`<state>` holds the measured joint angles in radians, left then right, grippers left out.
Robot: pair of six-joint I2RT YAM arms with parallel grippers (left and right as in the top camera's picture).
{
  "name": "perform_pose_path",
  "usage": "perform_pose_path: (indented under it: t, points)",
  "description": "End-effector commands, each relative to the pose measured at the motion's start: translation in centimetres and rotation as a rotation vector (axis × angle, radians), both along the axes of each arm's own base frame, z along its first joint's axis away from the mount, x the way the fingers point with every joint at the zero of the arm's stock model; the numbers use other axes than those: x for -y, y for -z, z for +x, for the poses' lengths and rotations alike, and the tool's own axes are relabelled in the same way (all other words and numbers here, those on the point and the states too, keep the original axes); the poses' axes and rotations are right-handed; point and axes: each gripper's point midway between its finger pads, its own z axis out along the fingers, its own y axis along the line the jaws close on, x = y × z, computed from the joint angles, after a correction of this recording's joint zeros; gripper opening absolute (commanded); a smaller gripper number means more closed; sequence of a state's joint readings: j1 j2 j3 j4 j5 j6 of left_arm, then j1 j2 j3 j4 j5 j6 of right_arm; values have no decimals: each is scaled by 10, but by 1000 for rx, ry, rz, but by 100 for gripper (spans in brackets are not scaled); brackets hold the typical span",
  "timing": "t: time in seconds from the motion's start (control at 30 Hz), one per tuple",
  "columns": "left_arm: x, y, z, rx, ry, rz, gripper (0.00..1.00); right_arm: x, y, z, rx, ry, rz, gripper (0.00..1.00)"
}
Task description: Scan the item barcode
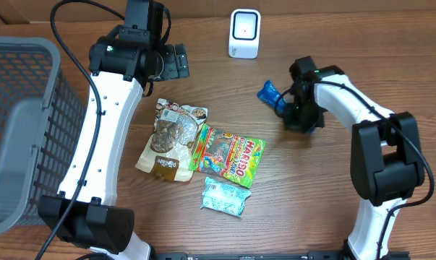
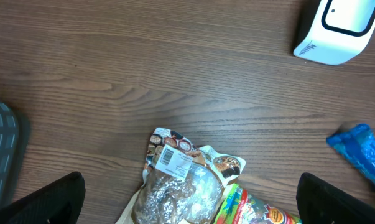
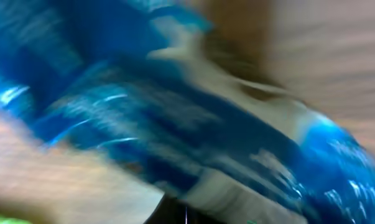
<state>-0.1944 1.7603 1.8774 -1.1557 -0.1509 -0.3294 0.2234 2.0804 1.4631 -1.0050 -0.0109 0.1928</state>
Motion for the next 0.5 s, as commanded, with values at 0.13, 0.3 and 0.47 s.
perform_pose_path:
  t: [0.13,0.3,0.47]
  points:
    - [-3,-12,0,30,11,11,100,47,-19,75,302,25,-70,4]
    - [-3,-12,0,30,11,11,100,14,-44,93,338,87,198,28]
    - [-3,-12,0,30,11,11,99,-19,-75,81,178,361,432,86]
